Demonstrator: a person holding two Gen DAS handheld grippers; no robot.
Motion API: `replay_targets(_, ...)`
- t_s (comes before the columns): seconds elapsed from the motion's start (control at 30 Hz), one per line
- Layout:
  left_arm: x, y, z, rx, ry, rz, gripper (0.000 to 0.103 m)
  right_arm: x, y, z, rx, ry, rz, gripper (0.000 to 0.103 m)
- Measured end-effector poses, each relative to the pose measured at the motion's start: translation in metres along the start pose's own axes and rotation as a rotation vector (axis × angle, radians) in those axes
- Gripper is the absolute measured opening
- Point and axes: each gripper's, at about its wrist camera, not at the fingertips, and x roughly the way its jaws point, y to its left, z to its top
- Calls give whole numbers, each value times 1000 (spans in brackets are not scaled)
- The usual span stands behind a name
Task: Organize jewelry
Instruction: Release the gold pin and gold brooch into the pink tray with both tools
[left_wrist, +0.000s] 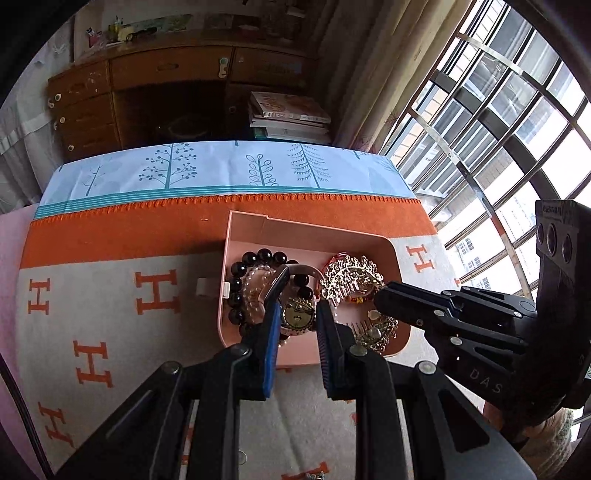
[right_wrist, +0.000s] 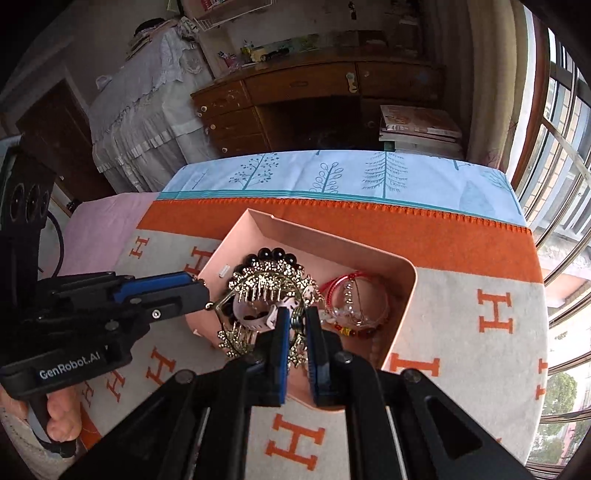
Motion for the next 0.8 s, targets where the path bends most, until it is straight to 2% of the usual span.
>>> replay_targets(0.13, -5, -2, -1, 11, -7, -4, 17, -2, -2, 1, 47, 5, 40, 8)
replay_targets(0.37, -6, -4, -2, 21, -6, -7, 17, 10, -8, -10, 13, 64, -74, 8)
replay_targets(0.67, 4, -6, 0, 22, 13, 2, 17, 25, -9, -8, -127, 87, -222, 9)
replay_targets(0.8, 13, -7, 2, 17, 27, 9, 17, 36, -11, -11, -131, 134, -209, 9)
